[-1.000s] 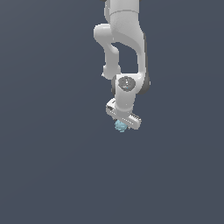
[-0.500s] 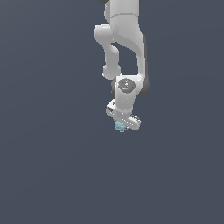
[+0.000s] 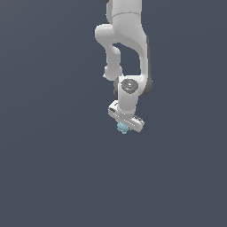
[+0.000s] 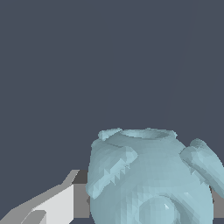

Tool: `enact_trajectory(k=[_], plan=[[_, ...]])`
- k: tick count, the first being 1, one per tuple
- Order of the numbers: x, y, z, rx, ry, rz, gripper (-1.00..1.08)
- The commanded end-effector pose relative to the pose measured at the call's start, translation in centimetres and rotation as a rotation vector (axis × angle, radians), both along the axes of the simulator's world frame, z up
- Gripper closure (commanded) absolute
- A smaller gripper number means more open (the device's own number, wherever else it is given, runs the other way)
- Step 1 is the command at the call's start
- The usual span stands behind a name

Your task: Pick up the object and move it to a goal position.

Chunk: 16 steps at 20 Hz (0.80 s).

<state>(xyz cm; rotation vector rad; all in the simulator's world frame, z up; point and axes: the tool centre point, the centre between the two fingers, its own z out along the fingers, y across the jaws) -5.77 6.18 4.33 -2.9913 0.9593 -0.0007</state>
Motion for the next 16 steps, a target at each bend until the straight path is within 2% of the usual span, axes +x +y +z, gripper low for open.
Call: enact_trajectory(k=[1, 7, 16], plan=[[-0.2, 0.8, 0.5, 0.000, -0.001, 0.001, 1.08], [-1.1, 4.4, 2.9, 0.000, -0.001, 0.001, 1.08], [-3.0, 12.1, 8.1, -0.001, 0.000, 0.001, 1.08]])
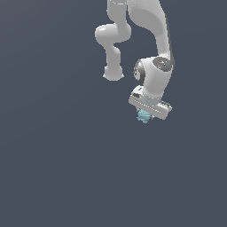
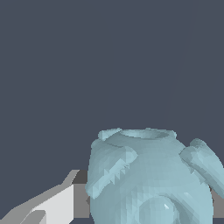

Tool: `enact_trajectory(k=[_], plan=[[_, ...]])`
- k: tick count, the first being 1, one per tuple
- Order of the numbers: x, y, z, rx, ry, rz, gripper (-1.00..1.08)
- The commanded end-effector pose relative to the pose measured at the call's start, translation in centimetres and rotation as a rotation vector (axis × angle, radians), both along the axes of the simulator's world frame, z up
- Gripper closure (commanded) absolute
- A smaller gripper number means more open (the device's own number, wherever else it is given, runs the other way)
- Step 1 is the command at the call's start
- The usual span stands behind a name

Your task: Pick up the object and move it to a goal position.

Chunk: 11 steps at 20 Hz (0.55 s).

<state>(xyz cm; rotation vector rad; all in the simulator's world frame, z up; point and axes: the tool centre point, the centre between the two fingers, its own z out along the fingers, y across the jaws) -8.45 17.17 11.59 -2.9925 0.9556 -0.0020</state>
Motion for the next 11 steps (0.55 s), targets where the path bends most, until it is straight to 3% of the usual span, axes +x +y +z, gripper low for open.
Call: enact_trajectory(k=[1, 11], plan=[[-0.4, 1.8, 1.3, -0.001, 0.000, -0.001, 1.08], [-0.9, 5.0, 3.3, 0.000, 0.001, -0.002, 1.08]])
